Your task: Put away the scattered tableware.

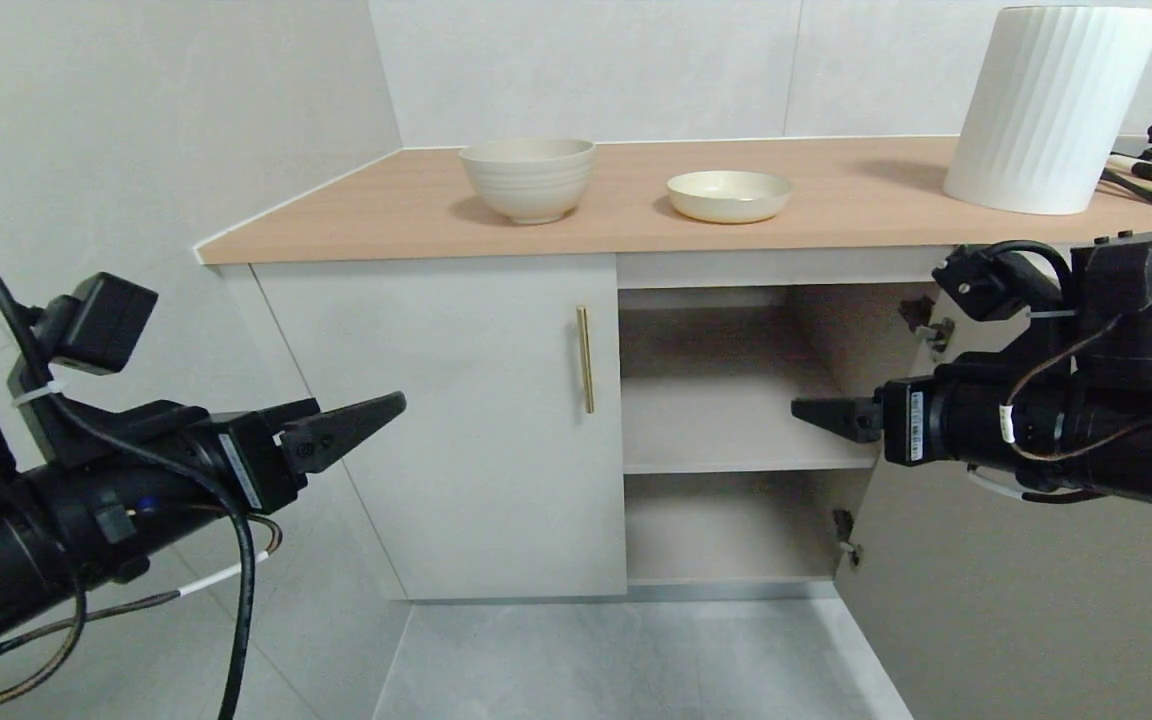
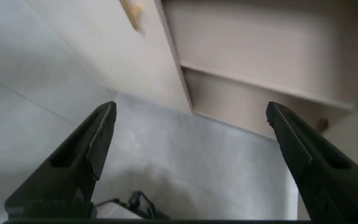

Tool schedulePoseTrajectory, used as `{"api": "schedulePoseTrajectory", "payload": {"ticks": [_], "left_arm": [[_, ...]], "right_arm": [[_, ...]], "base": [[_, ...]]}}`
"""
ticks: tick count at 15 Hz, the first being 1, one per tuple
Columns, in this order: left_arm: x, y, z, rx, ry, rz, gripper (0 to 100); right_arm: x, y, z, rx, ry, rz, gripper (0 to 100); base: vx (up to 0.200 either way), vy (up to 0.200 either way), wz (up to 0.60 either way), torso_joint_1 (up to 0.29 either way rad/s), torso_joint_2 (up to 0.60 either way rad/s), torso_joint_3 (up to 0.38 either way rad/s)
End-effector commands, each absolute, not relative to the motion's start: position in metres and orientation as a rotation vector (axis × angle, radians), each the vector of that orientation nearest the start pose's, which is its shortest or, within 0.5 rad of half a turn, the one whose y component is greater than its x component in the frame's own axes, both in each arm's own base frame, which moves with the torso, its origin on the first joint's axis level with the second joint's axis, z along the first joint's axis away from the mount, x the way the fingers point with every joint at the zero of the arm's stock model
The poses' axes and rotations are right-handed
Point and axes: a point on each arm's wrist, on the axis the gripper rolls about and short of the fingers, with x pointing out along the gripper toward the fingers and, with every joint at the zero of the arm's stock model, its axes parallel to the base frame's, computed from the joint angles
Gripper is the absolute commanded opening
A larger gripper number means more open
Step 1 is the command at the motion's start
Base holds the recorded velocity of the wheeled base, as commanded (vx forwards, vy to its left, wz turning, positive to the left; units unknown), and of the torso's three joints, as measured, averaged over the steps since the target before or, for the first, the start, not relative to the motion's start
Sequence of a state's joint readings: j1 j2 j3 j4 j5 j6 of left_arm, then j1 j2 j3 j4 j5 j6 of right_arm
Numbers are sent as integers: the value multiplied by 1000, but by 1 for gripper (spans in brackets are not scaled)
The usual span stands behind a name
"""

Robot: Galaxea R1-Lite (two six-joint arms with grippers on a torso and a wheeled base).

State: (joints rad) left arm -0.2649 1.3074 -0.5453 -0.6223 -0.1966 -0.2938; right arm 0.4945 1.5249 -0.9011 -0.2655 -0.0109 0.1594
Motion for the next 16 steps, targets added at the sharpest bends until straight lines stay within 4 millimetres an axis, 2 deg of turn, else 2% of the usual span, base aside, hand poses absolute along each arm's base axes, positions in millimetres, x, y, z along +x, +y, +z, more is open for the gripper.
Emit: {"api": "schedulePoseTrajectory", "payload": {"ticks": [1, 4, 6, 15, 16], "left_arm": [[194, -55, 217, -289, 172, -400, 100], [193, -54, 219, -288, 165, -390, 100], [188, -53, 217, -282, 206, -387, 100], [188, -53, 217, -280, 210, -387, 100], [188, -53, 217, -280, 212, -386, 100]], "right_arm": [[233, 126, 231, 64, 381, 443, 100], [229, 123, 237, 70, 369, 440, 100], [232, 113, 241, 77, 356, 403, 100], [232, 114, 240, 76, 361, 404, 100], [232, 114, 240, 75, 361, 403, 100]], "base": [[0, 0, 0, 0, 0, 0], [0, 0, 0, 0, 0, 0], [0, 0, 0, 0, 0, 0], [0, 0, 0, 0, 0, 0], [200, 0, 0, 2, 2, 7]]}}
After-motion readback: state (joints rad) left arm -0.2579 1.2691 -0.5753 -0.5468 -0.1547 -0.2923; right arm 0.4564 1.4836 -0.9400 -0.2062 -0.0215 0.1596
